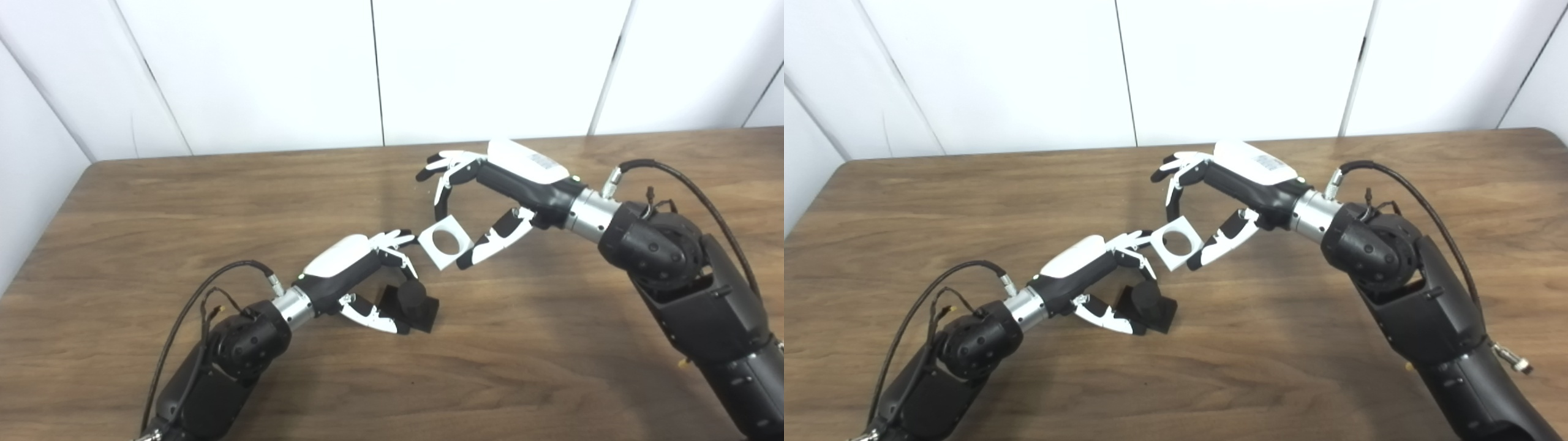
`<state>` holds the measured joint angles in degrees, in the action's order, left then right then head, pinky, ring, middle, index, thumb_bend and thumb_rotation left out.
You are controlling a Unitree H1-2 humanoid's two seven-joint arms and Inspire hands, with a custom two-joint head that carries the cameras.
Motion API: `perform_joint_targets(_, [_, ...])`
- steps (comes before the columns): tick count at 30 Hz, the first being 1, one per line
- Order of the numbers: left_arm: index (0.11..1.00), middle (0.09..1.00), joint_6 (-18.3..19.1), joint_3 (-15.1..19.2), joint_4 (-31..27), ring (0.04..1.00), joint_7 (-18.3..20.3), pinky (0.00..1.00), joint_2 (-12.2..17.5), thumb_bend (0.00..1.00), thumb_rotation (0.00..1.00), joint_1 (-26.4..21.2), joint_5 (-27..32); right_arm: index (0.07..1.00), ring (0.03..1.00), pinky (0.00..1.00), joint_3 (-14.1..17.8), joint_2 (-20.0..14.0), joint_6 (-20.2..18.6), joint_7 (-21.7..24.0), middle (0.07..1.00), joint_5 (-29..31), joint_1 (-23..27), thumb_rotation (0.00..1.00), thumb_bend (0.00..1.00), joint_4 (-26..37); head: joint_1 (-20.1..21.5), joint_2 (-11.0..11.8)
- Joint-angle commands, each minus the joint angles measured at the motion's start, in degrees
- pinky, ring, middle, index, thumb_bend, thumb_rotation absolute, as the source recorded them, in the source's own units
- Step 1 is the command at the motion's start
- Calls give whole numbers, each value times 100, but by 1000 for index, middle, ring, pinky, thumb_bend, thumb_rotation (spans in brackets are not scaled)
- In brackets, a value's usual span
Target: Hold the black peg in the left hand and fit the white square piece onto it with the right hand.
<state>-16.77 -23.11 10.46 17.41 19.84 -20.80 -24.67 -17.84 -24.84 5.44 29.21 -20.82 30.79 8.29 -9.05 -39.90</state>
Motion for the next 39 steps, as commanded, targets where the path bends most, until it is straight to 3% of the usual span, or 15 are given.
perform_joint_targets(1, [494,955,171,-186,106,1000,164,1000,14,515,86,22,-356,478,899,866,22,50,214,-30,828,73,260,141,518,223,-8,-1])
perform_joint_targets(7, [493,954,199,-194,101,1000,155,992,-2,516,85,9,-383,478,916,950,-101,121,65,147,835,53,223,141,519,400,-22,-7])
perform_joint_targets(13, [493,956,151,-196,150,1000,135,994,-13,515,85,2,-366,479,919,973,-172,180,103,245,837,34,205,141,517,441,-33,-8])
perform_joint_targets(20, [494,959,183,-203,115,1000,150,994,-6,515,87,12,-390,480,908,931,-321,230,85,316,836,-70,202,140,517,327,-43,-11])
perform_joint_targets(33, [493,961,36,-223,183,1000,29,981,-17,515,88,32,-395,480,906,942,-391,381,341,217,827,-198,126,139,516,-36,-51,-15])
perform_joint_targets(39, [493,963,21,-246,200,1000,3,980,-18,515,88,28,-369,480,914,958,-397,416,267,287,839,-269,144,141,515,-108,-67,-10])
